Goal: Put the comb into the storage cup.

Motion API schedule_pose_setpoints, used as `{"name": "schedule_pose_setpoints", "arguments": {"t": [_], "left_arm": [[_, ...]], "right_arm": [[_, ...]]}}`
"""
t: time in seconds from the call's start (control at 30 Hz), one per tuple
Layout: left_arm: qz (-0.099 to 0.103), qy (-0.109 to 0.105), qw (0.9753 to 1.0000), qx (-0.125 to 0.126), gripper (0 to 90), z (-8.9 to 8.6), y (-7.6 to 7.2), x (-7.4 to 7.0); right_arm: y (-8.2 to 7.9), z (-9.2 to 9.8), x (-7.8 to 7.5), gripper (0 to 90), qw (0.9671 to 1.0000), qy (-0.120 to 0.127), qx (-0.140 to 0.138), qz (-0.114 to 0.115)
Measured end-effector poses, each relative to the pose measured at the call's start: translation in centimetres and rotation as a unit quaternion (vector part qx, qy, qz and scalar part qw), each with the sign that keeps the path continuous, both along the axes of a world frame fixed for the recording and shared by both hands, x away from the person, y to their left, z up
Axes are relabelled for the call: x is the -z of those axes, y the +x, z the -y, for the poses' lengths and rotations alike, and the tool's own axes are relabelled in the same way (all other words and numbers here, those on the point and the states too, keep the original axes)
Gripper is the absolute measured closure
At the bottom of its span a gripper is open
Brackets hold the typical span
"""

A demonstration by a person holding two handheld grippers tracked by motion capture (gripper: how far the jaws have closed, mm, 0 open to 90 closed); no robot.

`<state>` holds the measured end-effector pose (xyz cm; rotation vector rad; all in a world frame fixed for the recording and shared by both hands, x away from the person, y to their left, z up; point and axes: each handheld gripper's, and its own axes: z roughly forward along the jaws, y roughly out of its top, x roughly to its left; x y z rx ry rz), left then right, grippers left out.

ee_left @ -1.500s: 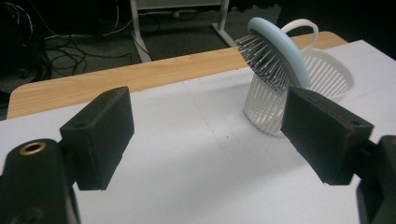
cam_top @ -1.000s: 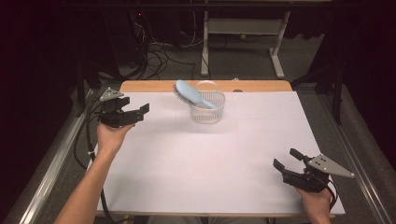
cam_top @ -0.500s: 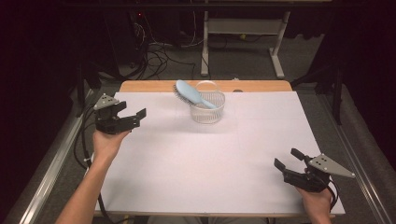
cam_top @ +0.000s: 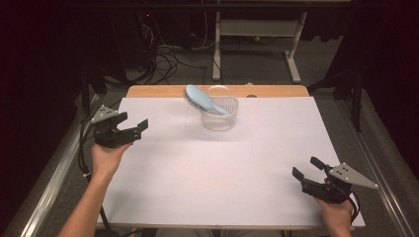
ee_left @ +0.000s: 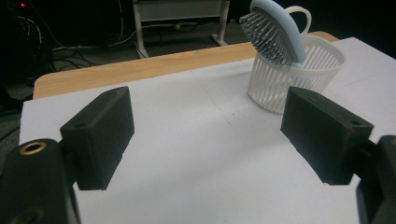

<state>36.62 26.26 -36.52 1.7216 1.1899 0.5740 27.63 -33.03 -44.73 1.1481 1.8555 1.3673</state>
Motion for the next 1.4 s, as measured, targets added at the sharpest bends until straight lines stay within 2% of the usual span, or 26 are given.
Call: {"name": "schedule_pose_setpoints", "arguments": {"t": [0.1, 0.27, 0.53, 0.93, 1.27, 1.4], "left_arm": [[0.004, -0.009, 1.0, -0.001, 16.7, -0.2, -0.1, 0.1], [0.012, -0.006, 0.9999, 0.003, 16.7, -0.3, -1.0, 0.2], [0.016, -0.013, 0.9998, 0.005, 16.7, -0.8, -1.7, 0.6], [0.023, -0.018, 0.9996, 0.005, 16.5, -0.8, -3.1, 0.9], [0.016, -0.022, 0.9996, 0.005, 16.5, -1.0, -3.7, 1.7], [0.019, -0.023, 0.9995, 0.001, 16.4, -1.0, -4.3, 1.9]], "right_arm": [[-0.2, 0.1, 0.1, 21.9, 1.0, -0.001, 0.0, -0.001], [-0.4, -0.1, 0.0, 21.9, 1.0, -0.003, 0.0, 0.003], [-0.2, -0.4, 0.1, 21.8, 1.0, -0.006, -0.002, -0.005], [-0.3, -0.2, 0.0, 21.7, 1.0, 0.001, 0.002, -0.001], [-0.5, -0.2, 0.0, 21.7, 1.0, 0.003, 0.004, -0.003], [-0.5, -0.2, 0.0, 21.7, 1.0, 0.002, 0.004, 0.0]]}}
